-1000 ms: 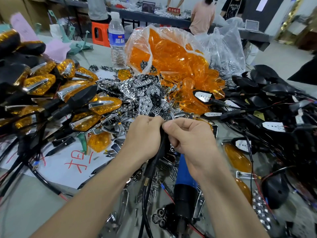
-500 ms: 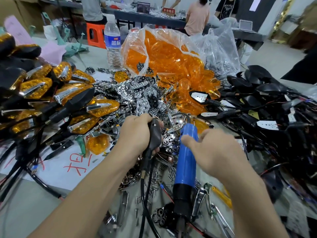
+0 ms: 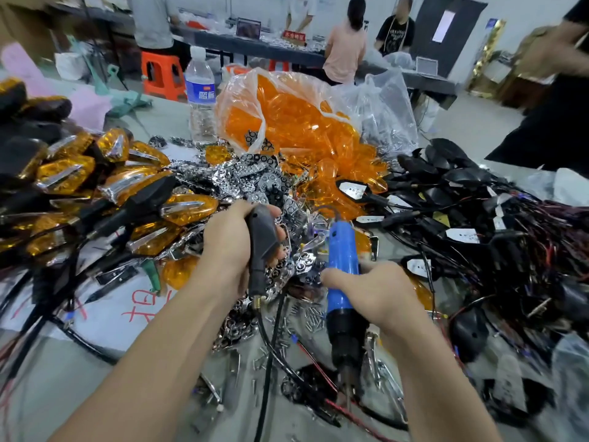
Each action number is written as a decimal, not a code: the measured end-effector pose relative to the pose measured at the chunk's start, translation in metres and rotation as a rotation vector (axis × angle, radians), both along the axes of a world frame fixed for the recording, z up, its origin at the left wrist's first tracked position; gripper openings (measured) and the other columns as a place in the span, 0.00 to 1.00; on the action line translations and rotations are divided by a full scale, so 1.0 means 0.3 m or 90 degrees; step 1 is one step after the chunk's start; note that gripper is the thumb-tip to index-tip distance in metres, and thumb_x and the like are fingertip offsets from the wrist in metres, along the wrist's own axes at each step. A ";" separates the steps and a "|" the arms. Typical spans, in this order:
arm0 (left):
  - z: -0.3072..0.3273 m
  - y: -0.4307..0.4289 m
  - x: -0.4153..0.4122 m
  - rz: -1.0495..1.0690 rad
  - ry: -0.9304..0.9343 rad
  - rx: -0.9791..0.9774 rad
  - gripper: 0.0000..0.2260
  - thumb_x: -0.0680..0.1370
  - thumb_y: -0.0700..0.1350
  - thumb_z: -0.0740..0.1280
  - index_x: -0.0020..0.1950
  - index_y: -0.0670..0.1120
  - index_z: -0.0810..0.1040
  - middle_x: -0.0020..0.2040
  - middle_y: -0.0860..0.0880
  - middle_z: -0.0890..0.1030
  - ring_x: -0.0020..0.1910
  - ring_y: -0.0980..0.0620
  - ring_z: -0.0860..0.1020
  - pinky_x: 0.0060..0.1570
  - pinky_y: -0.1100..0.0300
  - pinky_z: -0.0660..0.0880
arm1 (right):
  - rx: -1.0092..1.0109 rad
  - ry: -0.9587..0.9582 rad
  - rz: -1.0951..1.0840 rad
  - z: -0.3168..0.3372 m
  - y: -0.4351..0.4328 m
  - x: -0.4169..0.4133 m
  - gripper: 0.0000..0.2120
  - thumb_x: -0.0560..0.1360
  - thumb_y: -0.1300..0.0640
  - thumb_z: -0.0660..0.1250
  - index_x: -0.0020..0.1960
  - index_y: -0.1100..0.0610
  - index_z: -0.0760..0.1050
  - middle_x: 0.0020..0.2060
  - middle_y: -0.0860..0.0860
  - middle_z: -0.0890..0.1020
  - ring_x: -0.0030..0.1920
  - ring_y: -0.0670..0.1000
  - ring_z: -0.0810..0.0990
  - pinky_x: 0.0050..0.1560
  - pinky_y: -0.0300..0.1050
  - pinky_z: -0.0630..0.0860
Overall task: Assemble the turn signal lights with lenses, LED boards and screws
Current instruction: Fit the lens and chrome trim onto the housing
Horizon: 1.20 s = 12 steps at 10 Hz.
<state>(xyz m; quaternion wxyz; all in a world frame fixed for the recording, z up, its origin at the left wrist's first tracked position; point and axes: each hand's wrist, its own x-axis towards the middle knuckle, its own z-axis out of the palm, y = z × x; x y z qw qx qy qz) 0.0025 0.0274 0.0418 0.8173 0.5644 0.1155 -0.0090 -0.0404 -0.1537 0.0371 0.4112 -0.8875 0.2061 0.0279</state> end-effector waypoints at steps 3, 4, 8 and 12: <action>-0.018 0.045 0.062 -0.002 0.107 0.103 0.18 0.85 0.46 0.59 0.45 0.37 0.84 0.32 0.38 0.84 0.22 0.44 0.79 0.22 0.55 0.76 | 0.627 -0.210 0.100 0.107 -0.049 0.099 0.19 0.72 0.54 0.71 0.63 0.52 0.79 0.45 0.48 0.88 0.39 0.47 0.86 0.35 0.41 0.81; -0.022 0.044 0.067 -0.003 0.098 0.220 0.15 0.85 0.44 0.60 0.45 0.40 0.82 0.34 0.38 0.84 0.22 0.44 0.79 0.22 0.54 0.77 | 0.672 -0.327 0.141 0.123 -0.017 0.126 0.18 0.78 0.66 0.67 0.65 0.52 0.77 0.45 0.48 0.85 0.43 0.47 0.84 0.44 0.40 0.81; -0.063 0.012 0.077 0.012 0.055 0.445 0.18 0.81 0.47 0.59 0.55 0.34 0.81 0.53 0.30 0.82 0.54 0.28 0.81 0.58 0.32 0.77 | 0.880 -0.474 -0.096 0.105 0.042 0.214 0.18 0.77 0.77 0.59 0.59 0.59 0.69 0.38 0.52 0.78 0.38 0.51 0.80 0.47 0.48 0.79; -0.083 0.032 0.091 0.087 0.048 0.583 0.20 0.81 0.48 0.60 0.30 0.42 0.70 0.26 0.47 0.71 0.24 0.51 0.66 0.27 0.55 0.61 | 1.132 -0.451 -0.161 -0.018 -0.025 0.190 0.11 0.75 0.73 0.60 0.47 0.58 0.72 0.36 0.53 0.77 0.33 0.53 0.78 0.45 0.45 0.81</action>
